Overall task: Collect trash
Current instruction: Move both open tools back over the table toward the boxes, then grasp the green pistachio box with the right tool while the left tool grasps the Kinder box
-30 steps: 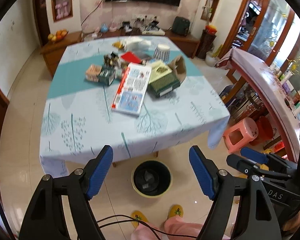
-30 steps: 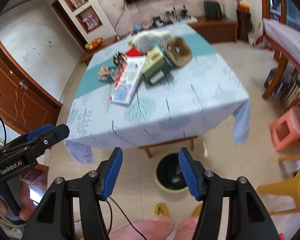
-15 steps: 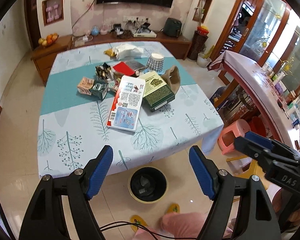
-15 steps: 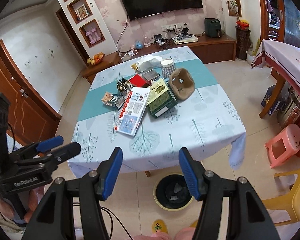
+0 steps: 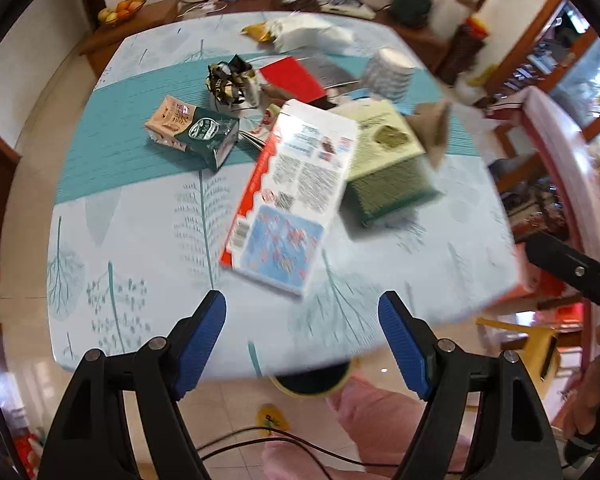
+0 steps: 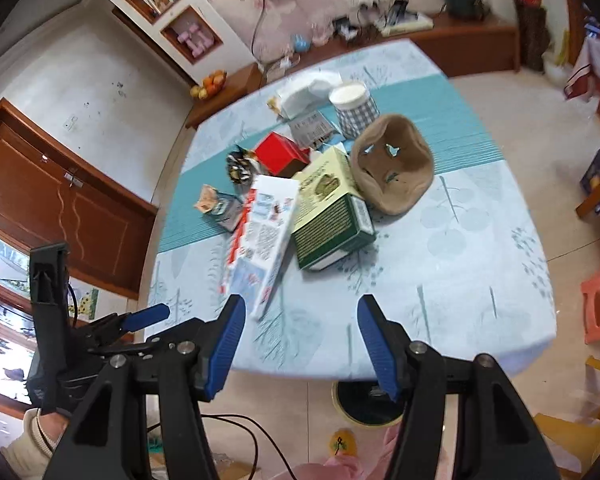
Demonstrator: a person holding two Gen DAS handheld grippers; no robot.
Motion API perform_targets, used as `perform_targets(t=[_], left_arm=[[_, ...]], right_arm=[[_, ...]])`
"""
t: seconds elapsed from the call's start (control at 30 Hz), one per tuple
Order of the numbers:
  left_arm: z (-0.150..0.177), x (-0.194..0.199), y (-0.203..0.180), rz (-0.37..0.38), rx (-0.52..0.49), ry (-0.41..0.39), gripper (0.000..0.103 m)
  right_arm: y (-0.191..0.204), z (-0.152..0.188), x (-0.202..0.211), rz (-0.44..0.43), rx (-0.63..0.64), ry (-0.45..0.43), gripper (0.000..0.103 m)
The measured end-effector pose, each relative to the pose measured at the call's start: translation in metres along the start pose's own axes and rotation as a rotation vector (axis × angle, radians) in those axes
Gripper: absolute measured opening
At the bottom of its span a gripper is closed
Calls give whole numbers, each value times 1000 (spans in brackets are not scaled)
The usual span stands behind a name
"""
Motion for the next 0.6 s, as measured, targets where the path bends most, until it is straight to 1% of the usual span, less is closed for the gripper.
perform_targets(t=[0.03, 0.17, 0.27, 0.33, 0.43, 0.53, 0.6], left_arm=[[-8, -11, 3, -21, 5, 10, 77], [-32, -43, 7, -51, 20, 43, 77], [-41, -60, 5, -95, 11, 67, 77], [-44, -68, 3, -132, -4, 69, 77], [-45, -80, 2, -207, -13, 68, 77], [-45, -90, 6, -279, 16, 60, 77], [-46, -91, 10, -343, 32, 38, 77]], right_arm=[[-4, -5, -10, -9, 2, 19, 59], [-17, -21, -49, -41, 15, 96, 59], [-24, -30, -74, -64, 7, 147, 59], [-25, -35, -89, -99, -5, 182, 59], [-23, -41, -102, -137, 2, 209, 59], [-21, -43, -113, -159, 11, 234, 59], [-20, -44, -119, -178, 7, 251, 59]])
Point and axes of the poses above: each gripper's, at about its wrist camera, not at the fingertips, and x roughly against the way its jaws point, y to its left, z to its underside, the point moved 10 cm from there along -x, roughly the way its jaws point, and after that the axes turned 12 degrees about z, right-handed, at the moved point
